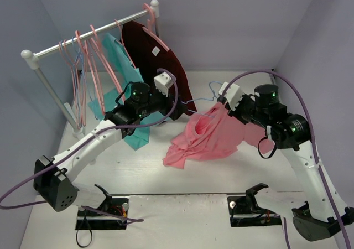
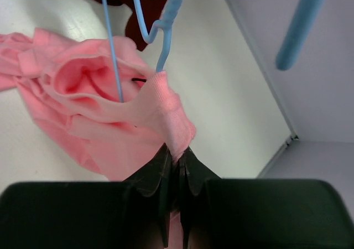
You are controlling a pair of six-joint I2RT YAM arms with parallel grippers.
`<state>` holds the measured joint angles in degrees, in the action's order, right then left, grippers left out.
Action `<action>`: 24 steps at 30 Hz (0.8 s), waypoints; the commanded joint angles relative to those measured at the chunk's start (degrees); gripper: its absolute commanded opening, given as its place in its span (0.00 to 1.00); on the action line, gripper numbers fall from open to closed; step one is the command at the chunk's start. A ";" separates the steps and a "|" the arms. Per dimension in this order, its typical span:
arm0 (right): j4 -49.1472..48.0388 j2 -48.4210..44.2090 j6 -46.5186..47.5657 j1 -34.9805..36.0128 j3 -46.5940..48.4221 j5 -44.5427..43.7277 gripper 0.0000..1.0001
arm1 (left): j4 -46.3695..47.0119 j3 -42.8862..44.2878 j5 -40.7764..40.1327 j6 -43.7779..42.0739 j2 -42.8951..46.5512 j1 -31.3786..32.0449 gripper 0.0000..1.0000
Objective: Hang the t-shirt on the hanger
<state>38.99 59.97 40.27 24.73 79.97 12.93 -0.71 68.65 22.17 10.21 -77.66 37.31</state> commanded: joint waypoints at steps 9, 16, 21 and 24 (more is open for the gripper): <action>-8.62 -1.65 -1.11 -0.35 0.49 -4.99 0.00 | -7.51 4.15 -35.61 28.07 -0.02 17.08 0.79; -8.94 -1.70 -1.56 -0.39 0.62 -3.20 0.00 | -8.51 8.02 -38.91 28.33 -8.96 20.84 0.77; -8.94 -2.21 -2.04 -0.39 0.28 -2.40 0.00 | -10.31 8.06 -42.47 28.77 -11.30 20.96 0.73; -8.94 -2.82 -2.12 -0.39 -0.09 -2.20 0.00 | -10.41 7.51 -45.01 29.10 -11.67 20.93 0.72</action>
<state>35.69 58.35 38.89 24.73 79.84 9.86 -12.68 73.22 -16.99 37.80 -91.57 58.54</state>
